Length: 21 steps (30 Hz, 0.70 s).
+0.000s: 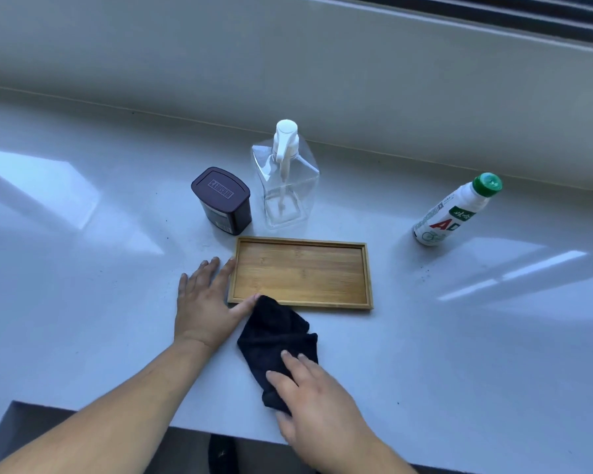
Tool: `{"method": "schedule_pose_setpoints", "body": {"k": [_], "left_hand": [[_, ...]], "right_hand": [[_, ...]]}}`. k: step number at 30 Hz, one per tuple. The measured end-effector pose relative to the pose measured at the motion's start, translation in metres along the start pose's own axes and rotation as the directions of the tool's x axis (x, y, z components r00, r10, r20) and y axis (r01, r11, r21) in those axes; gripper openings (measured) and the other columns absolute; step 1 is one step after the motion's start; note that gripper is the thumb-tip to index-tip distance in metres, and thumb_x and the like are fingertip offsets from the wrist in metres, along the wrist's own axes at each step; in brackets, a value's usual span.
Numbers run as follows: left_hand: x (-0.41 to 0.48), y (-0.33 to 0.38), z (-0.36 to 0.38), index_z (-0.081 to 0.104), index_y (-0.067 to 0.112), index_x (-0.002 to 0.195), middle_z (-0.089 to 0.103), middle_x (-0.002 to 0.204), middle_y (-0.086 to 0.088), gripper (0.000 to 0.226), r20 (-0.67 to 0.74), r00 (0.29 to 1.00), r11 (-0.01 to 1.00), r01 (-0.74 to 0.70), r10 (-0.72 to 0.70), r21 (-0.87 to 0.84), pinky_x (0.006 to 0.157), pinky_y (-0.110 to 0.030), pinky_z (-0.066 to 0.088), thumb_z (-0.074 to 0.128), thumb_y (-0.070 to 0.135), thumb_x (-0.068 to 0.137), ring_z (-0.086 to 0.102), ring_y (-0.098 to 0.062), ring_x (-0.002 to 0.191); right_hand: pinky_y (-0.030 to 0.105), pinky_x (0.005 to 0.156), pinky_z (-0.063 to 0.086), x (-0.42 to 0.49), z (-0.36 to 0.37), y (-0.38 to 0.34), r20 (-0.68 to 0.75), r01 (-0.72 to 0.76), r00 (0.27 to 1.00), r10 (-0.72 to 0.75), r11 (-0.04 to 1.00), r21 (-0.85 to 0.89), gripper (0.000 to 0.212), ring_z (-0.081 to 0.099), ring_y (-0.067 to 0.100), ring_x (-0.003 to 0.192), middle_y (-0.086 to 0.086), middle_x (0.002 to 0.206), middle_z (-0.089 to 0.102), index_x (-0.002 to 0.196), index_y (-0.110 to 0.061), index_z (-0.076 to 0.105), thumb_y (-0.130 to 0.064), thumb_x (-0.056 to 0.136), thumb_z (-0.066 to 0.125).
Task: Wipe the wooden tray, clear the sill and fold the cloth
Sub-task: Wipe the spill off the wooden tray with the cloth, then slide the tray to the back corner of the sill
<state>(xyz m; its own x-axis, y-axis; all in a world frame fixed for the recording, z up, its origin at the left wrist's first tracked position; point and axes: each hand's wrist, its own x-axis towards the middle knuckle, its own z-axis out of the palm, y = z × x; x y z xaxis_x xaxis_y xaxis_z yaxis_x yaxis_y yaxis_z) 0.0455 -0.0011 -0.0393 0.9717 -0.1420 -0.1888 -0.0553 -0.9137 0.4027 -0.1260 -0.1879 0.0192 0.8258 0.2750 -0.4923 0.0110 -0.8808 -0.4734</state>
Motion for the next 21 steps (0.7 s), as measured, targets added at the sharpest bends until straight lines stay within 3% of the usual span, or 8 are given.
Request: {"method": "schedule_pose_setpoints", "body": {"k": [2, 4, 6, 8, 10, 12, 18, 21], "left_hand": [[0.003, 0.002, -0.008, 0.042, 0.030, 0.161, 0.037, 0.169, -0.004, 0.085, 0.036, 0.999, 0.997, 0.035, -0.032, -0.066, 0.130, -0.046, 0.009, 0.058, 0.073, 0.090, 0.023, -0.022, 0.159], [0.006, 0.010, -0.018, 0.054, 0.023, 0.153, 0.050, 0.161, -0.005, 0.070, 0.040, 0.990, 0.967, 0.139, -0.134, -0.213, 0.124, -0.045, 0.030, 0.065, 0.059, 0.093, 0.039, -0.024, 0.151], [0.011, 0.021, -0.026, 0.062, 0.023, 0.145, 0.062, 0.149, -0.003, 0.062, 0.072, 0.956, 0.870, 0.289, -0.284, -0.400, 0.107, -0.041, 0.046, 0.063, 0.057, 0.093, 0.054, -0.025, 0.137], [0.018, 0.036, -0.033, 0.062, 0.024, 0.145, 0.064, 0.144, -0.001, 0.061, 0.164, 0.908, 0.728, 0.408, -0.385, -0.550, 0.097, -0.039, 0.046, 0.060, 0.057, 0.094, 0.058, -0.025, 0.123], [0.027, 0.046, -0.038, 0.061, 0.020, 0.144, 0.063, 0.138, 0.000, 0.062, 0.290, 0.856, 0.588, 0.507, -0.428, -0.630, 0.095, -0.040, 0.044, 0.062, 0.058, 0.094, 0.055, -0.025, 0.114], [0.035, 0.052, -0.044, 0.059, 0.017, 0.144, 0.063, 0.139, -0.003, 0.074, 0.425, 0.810, 0.495, 0.585, -0.405, -0.643, 0.103, -0.044, 0.045, 0.068, 0.062, 0.086, 0.057, -0.029, 0.119], [0.040, 0.060, -0.066, 0.058, 0.021, 0.146, 0.057, 0.154, -0.009, 0.098, 0.568, 0.764, 0.465, 0.641, -0.306, -0.611, 0.120, -0.053, 0.039, 0.074, 0.065, 0.059, 0.052, -0.033, 0.142], [0.034, 0.064, -0.081, 0.064, 0.023, 0.134, 0.064, 0.144, -0.005, 0.084, 0.537, 0.787, 0.506, 0.611, -0.305, -0.608, 0.113, -0.050, 0.046, 0.073, 0.060, 0.059, 0.059, -0.027, 0.130]], "right_hand": [[0.028, 0.121, 0.026, -0.005, -0.014, 0.013, -0.063, 0.005, 0.998, 0.004, 0.988, 0.156, 0.074, 0.023, 0.002, 0.153, -0.016, 0.167, 0.031, 0.154, -0.044, 0.037, -0.066, 0.086, 0.055], [0.020, 0.107, 0.034, -0.005, -0.040, 0.035, -0.232, -0.089, 0.956, 0.180, 0.930, 0.358, 0.064, 0.039, -0.011, 0.131, -0.025, 0.145, 0.053, 0.142, -0.045, 0.051, -0.071, 0.084, 0.057], [0.024, 0.096, 0.040, 0.010, -0.068, 0.065, -0.391, -0.175, 0.776, 0.495, 0.765, 0.620, 0.049, 0.054, 0.002, 0.121, -0.016, 0.131, 0.060, 0.135, -0.036, 0.058, -0.057, 0.091, 0.062], [0.036, 0.092, 0.049, 0.030, -0.094, 0.091, -0.231, -0.245, 0.628, 0.743, 0.470, 0.848, 0.050, 0.062, 0.023, 0.117, -0.004, 0.131, 0.061, 0.137, -0.028, 0.052, -0.053, 0.094, 0.059], [0.046, 0.089, 0.057, 0.047, -0.109, 0.109, -0.003, -0.253, 0.632, 0.775, 0.210, 0.944, 0.052, 0.066, 0.031, 0.112, 0.003, 0.127, 0.064, 0.134, -0.028, 0.052, -0.057, 0.092, 0.055], [0.044, 0.078, 0.057, 0.056, -0.120, 0.114, 0.116, -0.244, 0.669, 0.735, 0.070, 0.967, 0.046, 0.071, 0.030, 0.104, 0.005, 0.115, 0.069, 0.120, -0.029, 0.056, -0.063, 0.088, 0.053], [0.030, 0.060, 0.048, 0.062, -0.135, 0.117, 0.193, -0.327, 0.705, 0.682, 0.072, 0.942, 0.060, 0.066, 0.016, 0.045, -0.002, 0.055, 0.066, 0.086, -0.021, 0.064, -0.078, 0.087, 0.046], [0.029, 0.059, 0.049, 0.057, -0.139, 0.112, 0.171, -0.316, 0.702, 0.691, 0.087, 0.945, 0.064, 0.068, 0.017, 0.056, -0.004, 0.053, 0.070, 0.089, -0.022, 0.067, -0.081, 0.087, 0.046]]}}
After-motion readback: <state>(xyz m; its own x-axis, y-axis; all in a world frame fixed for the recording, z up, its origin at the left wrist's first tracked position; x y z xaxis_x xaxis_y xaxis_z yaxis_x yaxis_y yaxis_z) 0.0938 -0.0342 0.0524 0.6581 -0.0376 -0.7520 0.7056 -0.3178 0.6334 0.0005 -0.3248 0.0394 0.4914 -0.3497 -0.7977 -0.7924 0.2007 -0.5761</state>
